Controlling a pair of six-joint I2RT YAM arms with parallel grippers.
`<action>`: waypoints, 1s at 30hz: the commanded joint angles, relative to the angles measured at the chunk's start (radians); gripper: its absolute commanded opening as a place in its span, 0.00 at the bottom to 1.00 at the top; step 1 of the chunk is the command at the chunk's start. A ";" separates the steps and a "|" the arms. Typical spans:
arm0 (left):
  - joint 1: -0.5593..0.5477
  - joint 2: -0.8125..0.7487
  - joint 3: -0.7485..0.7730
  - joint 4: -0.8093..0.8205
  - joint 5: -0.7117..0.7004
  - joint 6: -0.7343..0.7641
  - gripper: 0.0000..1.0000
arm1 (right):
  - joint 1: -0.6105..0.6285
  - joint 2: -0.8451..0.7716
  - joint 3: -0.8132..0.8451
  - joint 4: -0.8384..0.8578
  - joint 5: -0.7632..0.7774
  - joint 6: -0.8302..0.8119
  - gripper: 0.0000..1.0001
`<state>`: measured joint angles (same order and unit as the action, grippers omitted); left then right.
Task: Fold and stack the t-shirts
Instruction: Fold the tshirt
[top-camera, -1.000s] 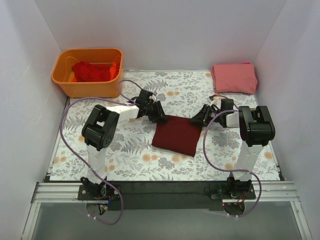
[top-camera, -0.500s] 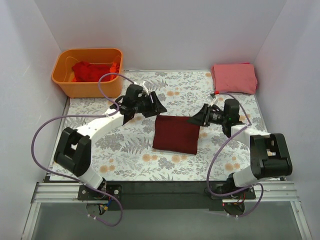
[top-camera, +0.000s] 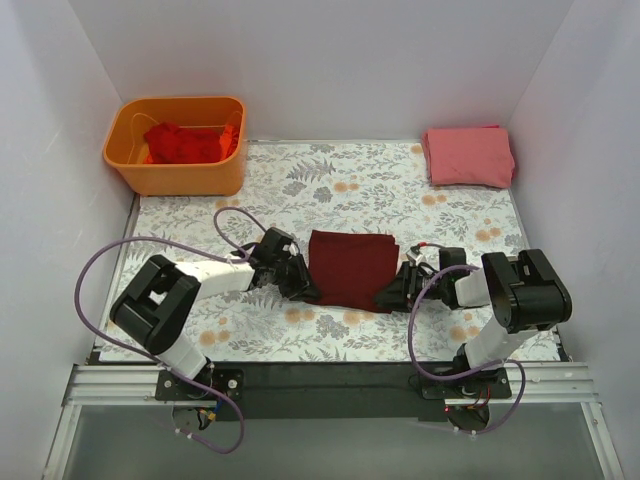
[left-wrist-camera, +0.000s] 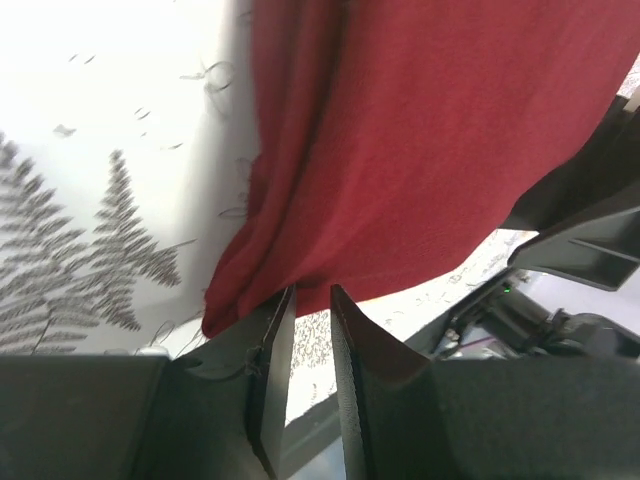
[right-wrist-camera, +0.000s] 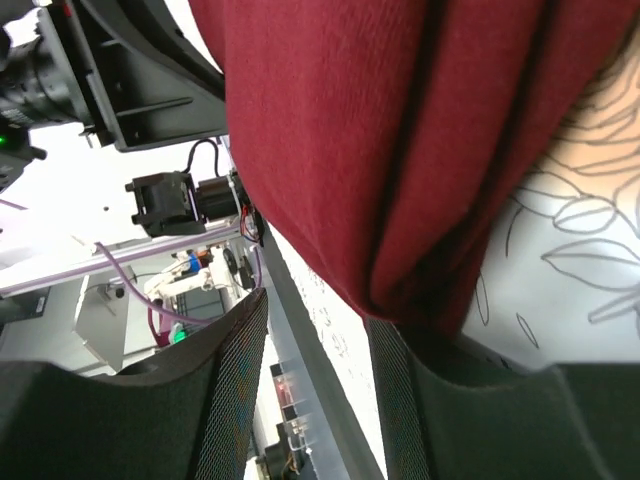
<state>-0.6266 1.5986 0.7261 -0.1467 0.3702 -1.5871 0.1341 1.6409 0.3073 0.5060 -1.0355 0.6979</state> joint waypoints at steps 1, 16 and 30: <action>0.025 -0.037 -0.066 -0.059 -0.047 -0.047 0.20 | -0.027 0.017 -0.008 -0.001 0.000 -0.071 0.52; 0.028 -0.171 0.035 -0.048 -0.070 -0.070 0.22 | 0.280 -0.242 0.228 0.003 0.192 0.103 0.60; 0.039 -0.108 -0.096 -0.065 -0.111 -0.169 0.15 | 0.404 0.186 0.063 0.523 0.247 0.339 0.56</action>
<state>-0.5968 1.5234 0.6655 -0.1707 0.3065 -1.7355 0.5522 1.8027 0.4259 0.9554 -0.8158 1.0130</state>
